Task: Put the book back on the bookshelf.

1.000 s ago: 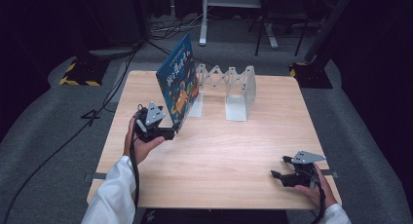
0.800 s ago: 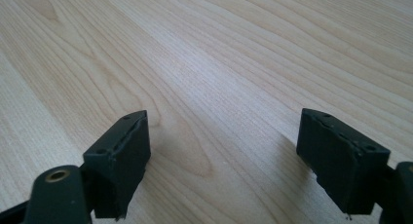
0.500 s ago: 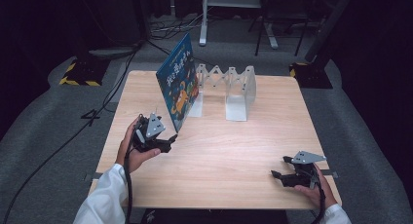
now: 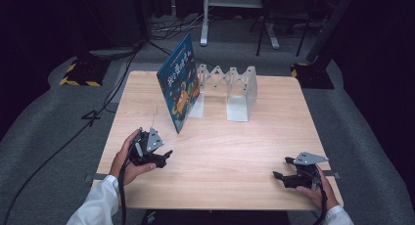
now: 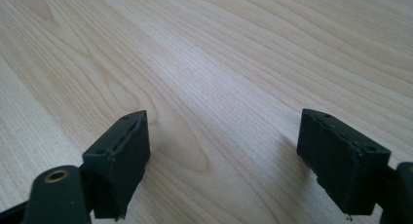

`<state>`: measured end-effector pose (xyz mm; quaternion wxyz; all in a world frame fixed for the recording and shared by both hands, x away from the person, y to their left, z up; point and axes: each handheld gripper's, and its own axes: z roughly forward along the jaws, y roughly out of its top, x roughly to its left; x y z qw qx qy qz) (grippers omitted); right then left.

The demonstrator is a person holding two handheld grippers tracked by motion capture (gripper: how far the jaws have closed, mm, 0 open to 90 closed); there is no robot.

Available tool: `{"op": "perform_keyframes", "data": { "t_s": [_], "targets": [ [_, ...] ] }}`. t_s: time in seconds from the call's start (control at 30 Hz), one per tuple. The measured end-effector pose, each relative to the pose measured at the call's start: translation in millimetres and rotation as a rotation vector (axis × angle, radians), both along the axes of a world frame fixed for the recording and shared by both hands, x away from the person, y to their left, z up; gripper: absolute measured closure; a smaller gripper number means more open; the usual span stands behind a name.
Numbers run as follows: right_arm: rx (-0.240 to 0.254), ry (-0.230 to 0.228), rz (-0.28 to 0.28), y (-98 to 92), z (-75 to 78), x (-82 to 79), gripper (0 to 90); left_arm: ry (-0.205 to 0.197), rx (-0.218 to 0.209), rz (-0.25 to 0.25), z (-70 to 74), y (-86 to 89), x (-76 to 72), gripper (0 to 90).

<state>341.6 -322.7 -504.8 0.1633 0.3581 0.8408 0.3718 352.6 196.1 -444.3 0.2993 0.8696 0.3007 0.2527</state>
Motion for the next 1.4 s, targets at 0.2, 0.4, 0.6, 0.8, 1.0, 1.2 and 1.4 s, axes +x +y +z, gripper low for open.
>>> {"op": "perform_keyframes", "data": {
  "t_s": [0.2, 0.4, 0.6, 0.8, 1.0, 1.2, 1.4],
  "targets": [
    [-0.002, -0.002, -0.006, 0.1, 0.0, -0.3, 19.6, 0.021, 0.002, 0.025, -16.9, 8.5, -10.9, 16.8],
    [-0.001, -0.001, -0.006, 0.1, 0.0, -0.2, 19.6, 0.055, 0.006, 0.029, -29.5, 16.2, -17.3, 16.5],
    [-0.002, -0.001, -0.007, 0.1, -0.1, -0.2, 19.5, 0.087, 0.004, 0.054, -43.5, 23.7, -24.5, 16.5],
    [-0.002, -0.001, -0.008, 0.1, -0.1, -0.2, 19.4, 0.116, -0.017, 0.05, -49.8, 29.2, -28.6, 16.5],
    [-0.002, -0.002, -0.013, 0.1, -0.1, -0.2, 19.2, 0.125, -0.076, 0.096, -53.3, 34.3, -32.3, 16.6],
    [-0.002, -0.002, -0.016, 0.1, -0.1, -0.4, 19.2, 0.169, -0.162, 0.107, -58.5, 44.0, -33.3, 16.4],
    [0.0, -0.002, -0.015, 0.0, -0.2, -0.5, 19.3, 0.194, -0.197, 0.101, -60.7, 51.7, -34.1, 15.9]
  ]
}}
